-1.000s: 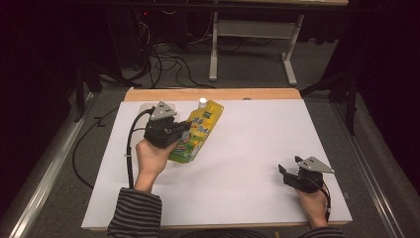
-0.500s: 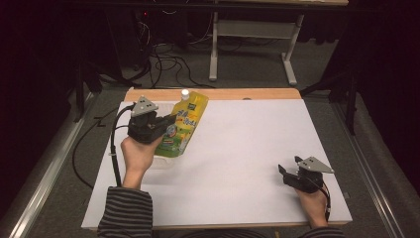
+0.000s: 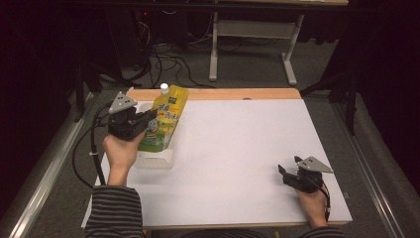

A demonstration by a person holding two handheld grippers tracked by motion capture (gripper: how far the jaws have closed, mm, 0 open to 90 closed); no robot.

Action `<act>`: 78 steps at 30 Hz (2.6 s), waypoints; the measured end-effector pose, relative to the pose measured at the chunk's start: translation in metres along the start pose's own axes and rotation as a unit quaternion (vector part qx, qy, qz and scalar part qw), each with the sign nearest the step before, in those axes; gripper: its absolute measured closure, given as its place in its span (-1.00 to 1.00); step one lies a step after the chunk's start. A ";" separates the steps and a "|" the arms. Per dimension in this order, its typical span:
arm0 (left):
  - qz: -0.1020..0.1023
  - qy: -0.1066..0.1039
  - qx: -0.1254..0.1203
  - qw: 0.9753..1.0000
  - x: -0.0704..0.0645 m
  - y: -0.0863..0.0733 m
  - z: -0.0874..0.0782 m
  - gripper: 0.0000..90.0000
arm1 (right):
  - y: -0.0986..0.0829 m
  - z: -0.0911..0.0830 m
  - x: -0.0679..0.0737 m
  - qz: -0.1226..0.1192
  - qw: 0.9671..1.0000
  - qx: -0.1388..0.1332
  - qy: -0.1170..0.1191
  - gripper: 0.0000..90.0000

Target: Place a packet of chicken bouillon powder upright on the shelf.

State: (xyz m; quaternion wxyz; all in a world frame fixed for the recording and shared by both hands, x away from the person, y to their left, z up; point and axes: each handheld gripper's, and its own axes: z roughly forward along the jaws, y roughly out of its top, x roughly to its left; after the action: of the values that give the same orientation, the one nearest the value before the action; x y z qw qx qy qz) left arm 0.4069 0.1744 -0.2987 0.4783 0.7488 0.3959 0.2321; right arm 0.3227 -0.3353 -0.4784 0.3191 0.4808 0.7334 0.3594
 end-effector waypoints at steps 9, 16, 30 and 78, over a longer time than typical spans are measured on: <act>0.011 0.007 0.019 1.000 0.003 -0.011 0.015 1.00 | 0.000 0.000 0.000 -0.006 1.000 0.000 -0.001 -0.34; 0.023 0.004 0.021 1.000 0.000 -0.016 0.027 1.00 | 0.000 0.000 0.000 -0.006 1.000 0.000 -0.001 -0.34; 0.032 0.005 0.012 0.999 0.000 -0.033 0.040 1.00 | 0.000 0.000 0.000 -0.005 1.000 -0.001 -0.001 -0.34; 0.030 0.007 0.046 0.998 0.009 -0.052 0.022 1.00 | 0.000 0.001 0.001 -0.011 1.000 0.004 -0.002 -0.34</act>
State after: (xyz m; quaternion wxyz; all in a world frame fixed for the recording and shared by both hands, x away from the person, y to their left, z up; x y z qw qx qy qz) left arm 0.4089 0.1821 -0.3557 0.4332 0.7802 0.3868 0.2326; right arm 0.3237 -0.3340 -0.4789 0.3226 0.4751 0.7393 0.3518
